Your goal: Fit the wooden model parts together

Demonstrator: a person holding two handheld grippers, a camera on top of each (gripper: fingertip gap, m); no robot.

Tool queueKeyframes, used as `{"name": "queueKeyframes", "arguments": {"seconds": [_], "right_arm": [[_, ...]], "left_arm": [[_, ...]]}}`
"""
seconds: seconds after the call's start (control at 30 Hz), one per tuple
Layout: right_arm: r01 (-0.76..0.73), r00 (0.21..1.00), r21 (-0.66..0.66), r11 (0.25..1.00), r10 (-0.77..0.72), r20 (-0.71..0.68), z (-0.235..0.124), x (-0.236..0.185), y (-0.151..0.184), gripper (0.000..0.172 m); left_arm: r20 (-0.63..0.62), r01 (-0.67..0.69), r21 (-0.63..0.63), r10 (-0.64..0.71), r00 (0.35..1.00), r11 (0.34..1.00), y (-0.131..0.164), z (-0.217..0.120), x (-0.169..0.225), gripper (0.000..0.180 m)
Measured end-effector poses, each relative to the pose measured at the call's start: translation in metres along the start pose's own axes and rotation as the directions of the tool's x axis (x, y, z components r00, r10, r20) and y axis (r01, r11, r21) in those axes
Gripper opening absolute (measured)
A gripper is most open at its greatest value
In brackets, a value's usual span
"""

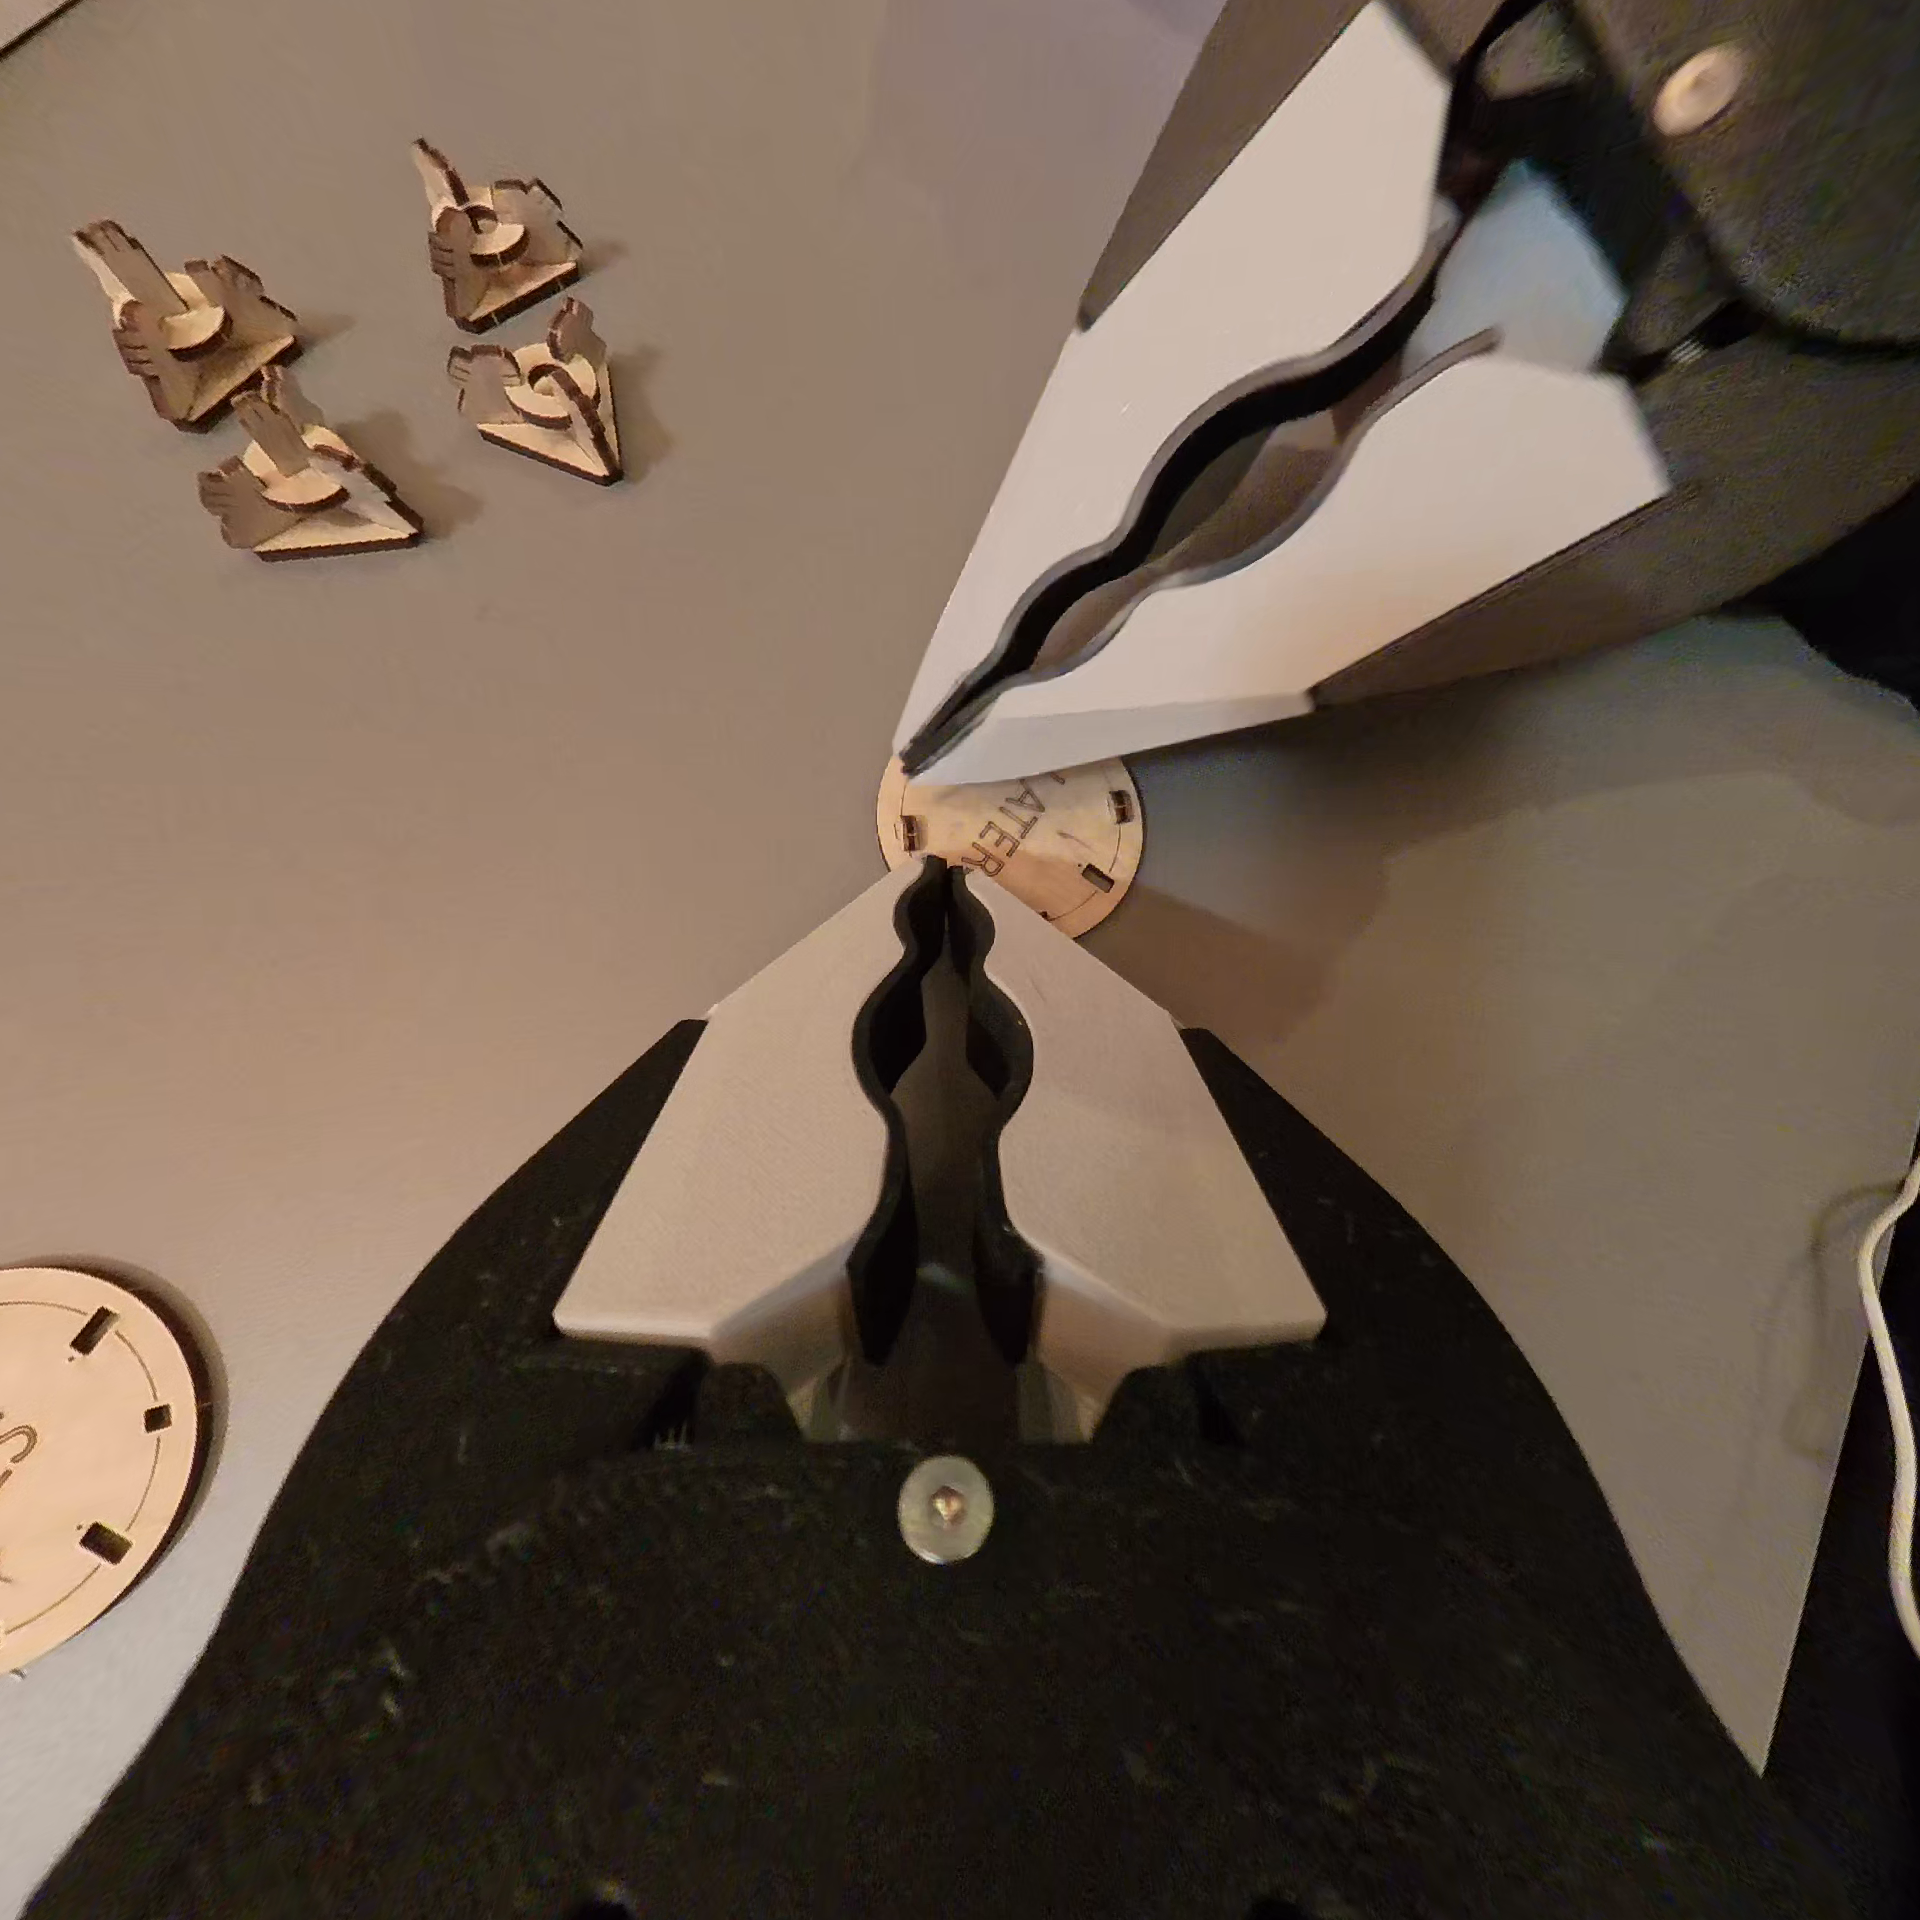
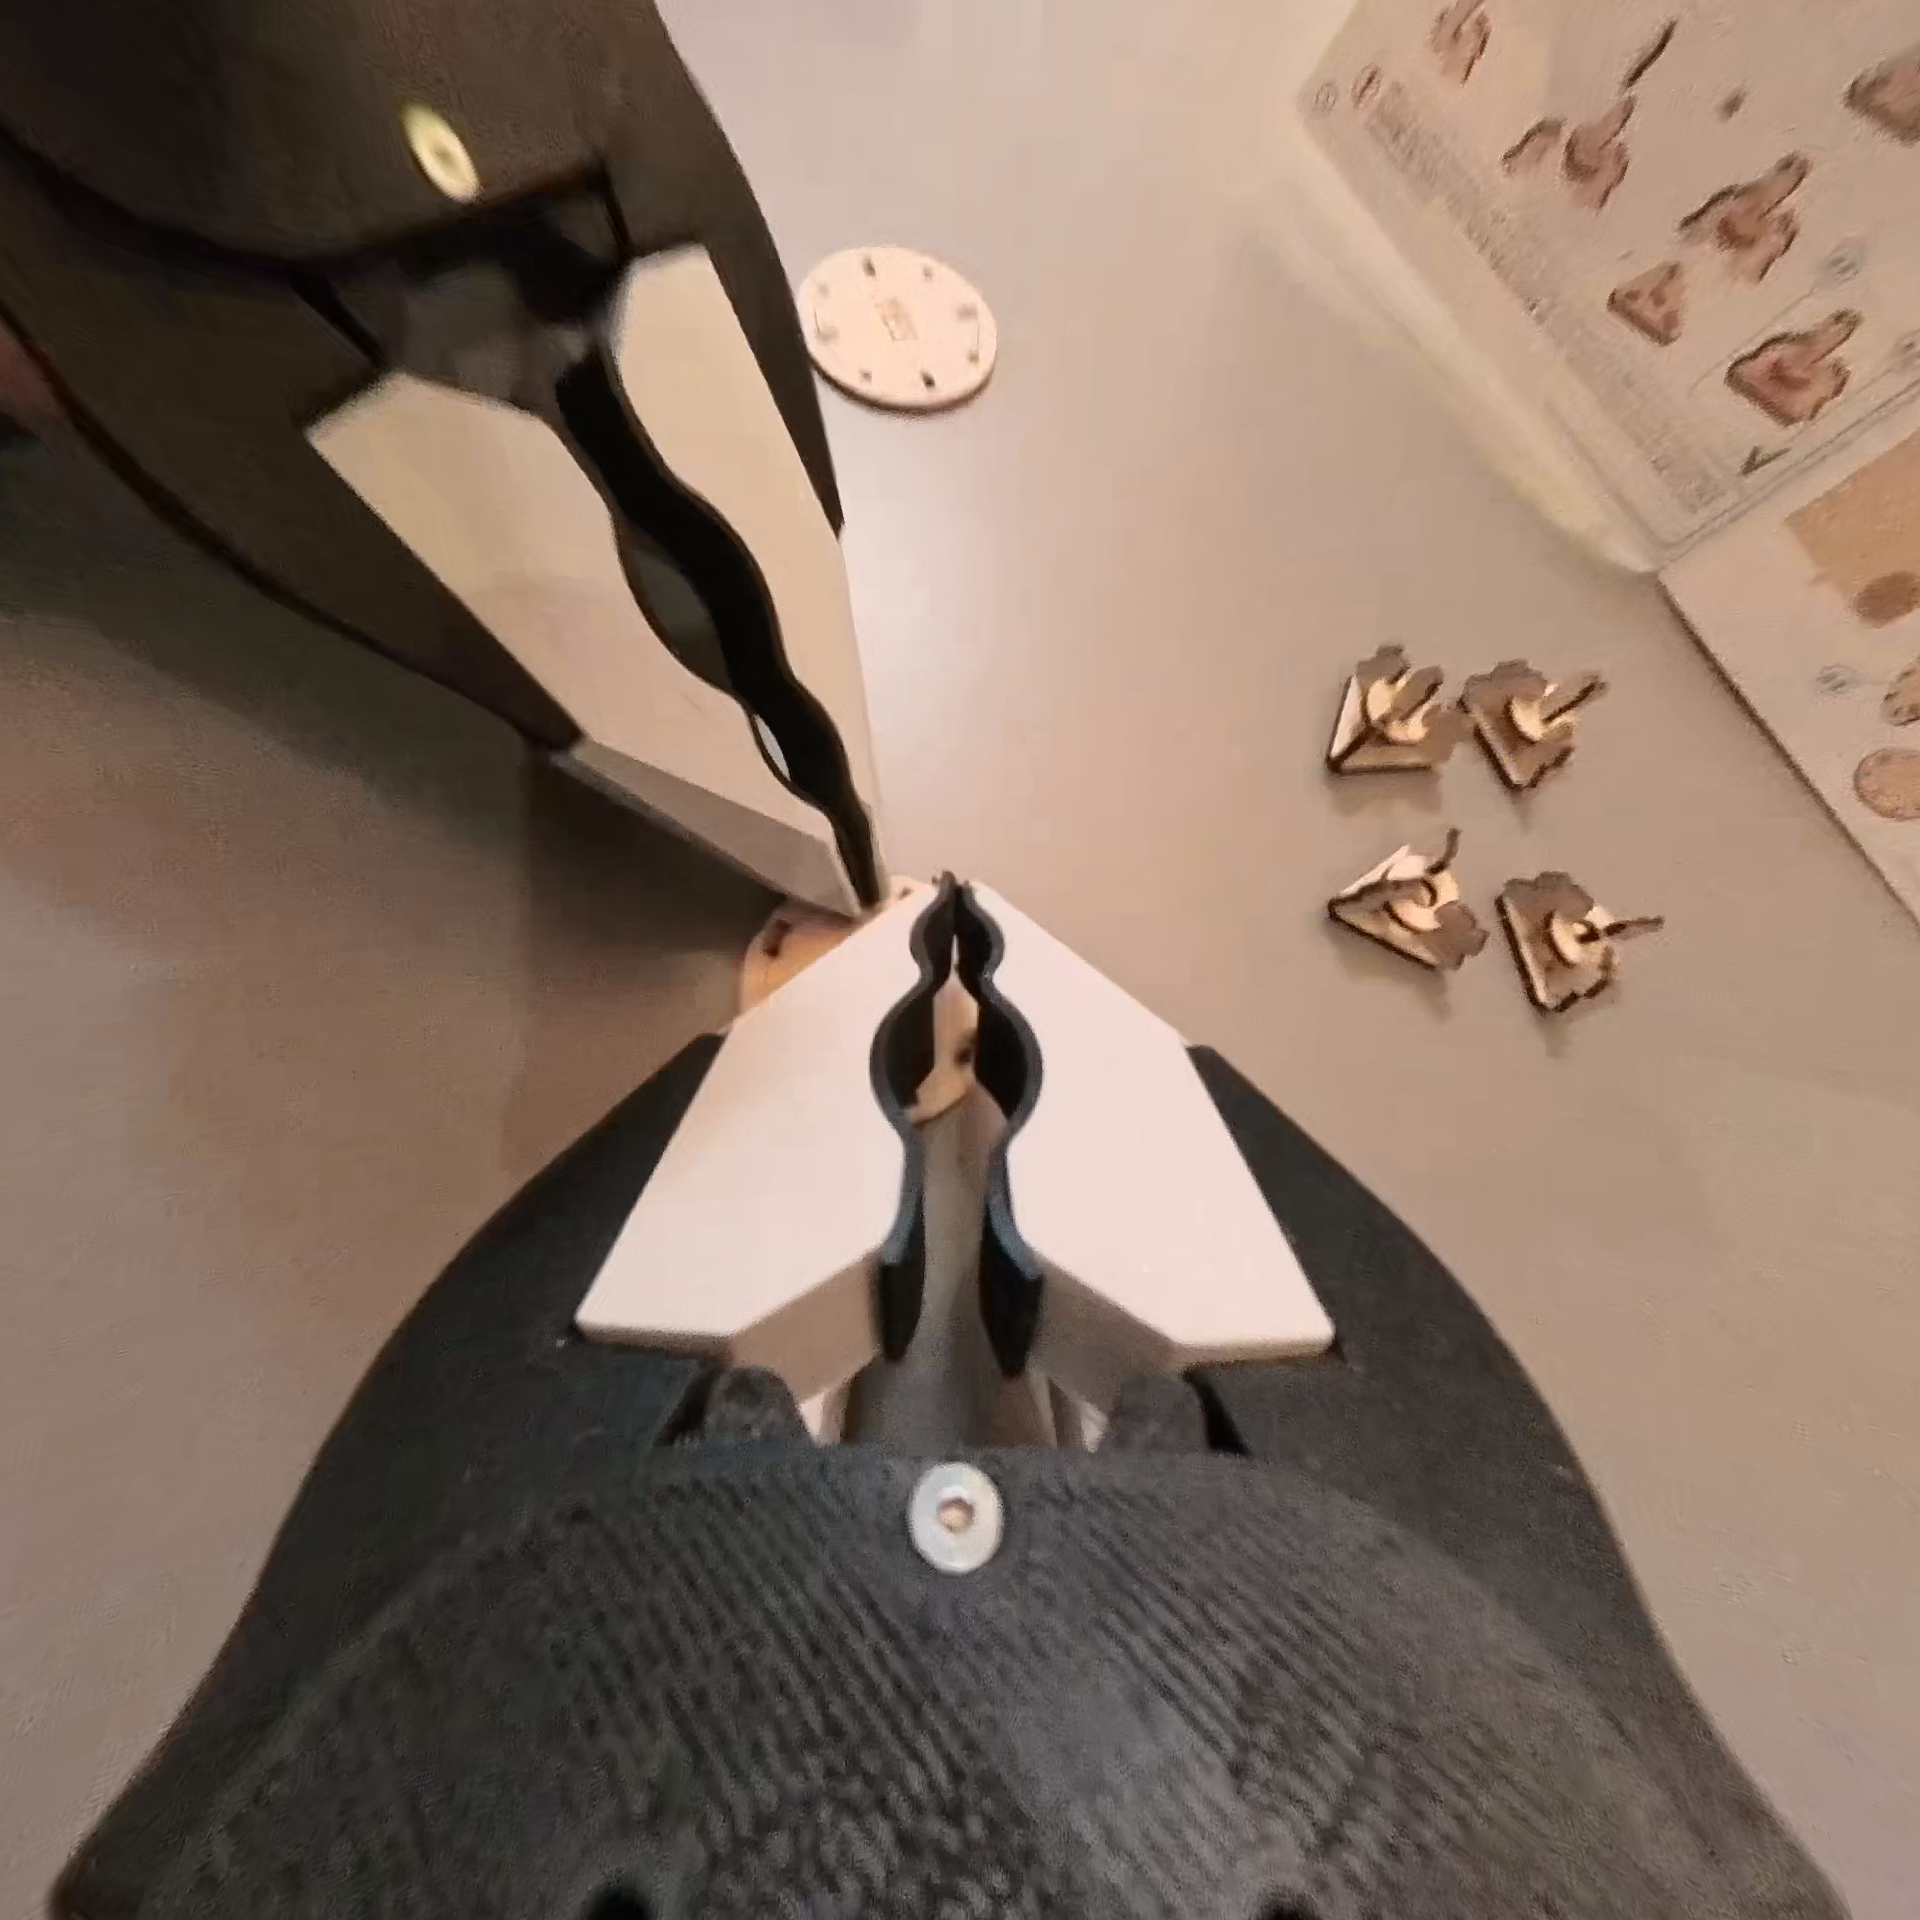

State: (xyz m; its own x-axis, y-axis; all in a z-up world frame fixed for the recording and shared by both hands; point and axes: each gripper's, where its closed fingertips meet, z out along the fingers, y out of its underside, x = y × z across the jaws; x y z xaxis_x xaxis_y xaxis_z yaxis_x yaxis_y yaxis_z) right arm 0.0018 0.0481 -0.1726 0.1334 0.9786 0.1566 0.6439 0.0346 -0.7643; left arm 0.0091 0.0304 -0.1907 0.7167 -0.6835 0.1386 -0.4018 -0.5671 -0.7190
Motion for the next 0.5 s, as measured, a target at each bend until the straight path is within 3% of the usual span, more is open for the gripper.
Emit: {"name": "queueKeyframes", "arguments": {"seconds": [0.1,0.27,0.43,0.5], "right_arm": [[-0.004,1.0,0.045,0.999,0.004,0.002,-0.005,-0.002,-0.011,0.0],[0.004,1.0,-0.037,0.999,-0.004,0.01,0.009,-0.004,0.005,0.0],[-0.013,1.0,0.049,0.999,0.013,0.0,-0.002,0.0,-0.01,0.0],[-0.016,1.0,-0.018,1.0,0.017,0.023,0.008,-0.004,0.003,0.0]], "left_arm": [[-0.001,0.001,0.0,-0.001,1.0,1.0,0.0,0.0,0.0,0.0],[0.0,0.0,0.0,0.0,1.0,1.0,0.0,0.0,0.0,0.0],[0.001,0.0,0.0,0.0,1.0,1.0,0.0,0.0,0.0,0.0],[0.002,-0.001,0.0,0.001,1.0,1.0,0.0,0.0,0.0,0.0]]}}
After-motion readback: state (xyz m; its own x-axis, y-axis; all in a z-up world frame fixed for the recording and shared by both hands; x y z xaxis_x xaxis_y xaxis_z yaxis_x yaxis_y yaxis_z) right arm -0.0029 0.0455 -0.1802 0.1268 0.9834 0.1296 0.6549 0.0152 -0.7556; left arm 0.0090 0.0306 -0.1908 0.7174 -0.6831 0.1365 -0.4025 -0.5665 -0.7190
